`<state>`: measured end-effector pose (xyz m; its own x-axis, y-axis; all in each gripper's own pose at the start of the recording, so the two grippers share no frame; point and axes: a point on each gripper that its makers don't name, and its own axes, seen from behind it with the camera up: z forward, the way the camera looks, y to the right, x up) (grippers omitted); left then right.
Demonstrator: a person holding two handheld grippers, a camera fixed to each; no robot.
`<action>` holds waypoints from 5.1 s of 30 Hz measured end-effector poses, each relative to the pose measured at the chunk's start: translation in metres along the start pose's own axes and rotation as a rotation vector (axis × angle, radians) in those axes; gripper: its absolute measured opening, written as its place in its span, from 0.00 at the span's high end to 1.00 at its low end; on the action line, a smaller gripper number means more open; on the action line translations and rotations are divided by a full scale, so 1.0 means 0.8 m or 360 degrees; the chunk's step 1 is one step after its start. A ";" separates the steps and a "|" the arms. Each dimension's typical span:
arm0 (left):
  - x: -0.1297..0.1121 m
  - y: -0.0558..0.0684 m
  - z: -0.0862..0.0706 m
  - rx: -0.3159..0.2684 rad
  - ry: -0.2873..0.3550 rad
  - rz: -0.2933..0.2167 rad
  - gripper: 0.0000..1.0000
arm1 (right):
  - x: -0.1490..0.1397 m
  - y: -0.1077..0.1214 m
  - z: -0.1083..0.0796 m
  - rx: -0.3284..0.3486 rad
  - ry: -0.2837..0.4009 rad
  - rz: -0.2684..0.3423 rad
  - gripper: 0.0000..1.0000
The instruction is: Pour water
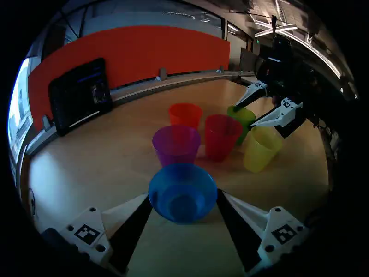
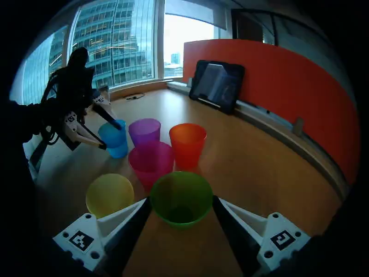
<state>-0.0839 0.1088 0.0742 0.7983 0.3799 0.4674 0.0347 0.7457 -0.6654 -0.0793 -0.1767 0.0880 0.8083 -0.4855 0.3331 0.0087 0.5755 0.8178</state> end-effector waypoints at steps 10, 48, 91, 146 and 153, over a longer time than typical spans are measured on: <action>0.000 -0.001 0.004 -0.0002 -0.0011 -0.0001 0.06 | 0.002 -0.001 0.006 0.0007 -0.0003 -0.0009 0.00; 0.034 0.009 -0.023 0.0023 0.0107 -0.0019 0.13 | 0.039 0.001 -0.034 -0.0084 0.0109 -0.0032 0.06; 0.160 0.059 -0.121 0.0073 0.0656 -0.0016 0.14 | 0.162 -0.045 -0.151 -0.0248 0.0691 -0.0044 0.06; 0.312 0.076 -0.197 0.0324 0.0941 0.0531 0.14 | 0.195 -0.131 -0.113 -0.0009 0.0808 -0.0077 0.06; 0.332 0.078 -0.205 0.0387 0.0964 0.0649 0.14 | 0.197 -0.144 -0.107 0.0026 0.0808 -0.0091 0.06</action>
<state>0.2284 0.1667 0.0611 0.9119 0.3369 -0.2343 -0.4103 0.7370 -0.5371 0.0970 -0.2632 0.0064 0.9909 -0.1328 0.0207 0.0556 0.5451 0.8365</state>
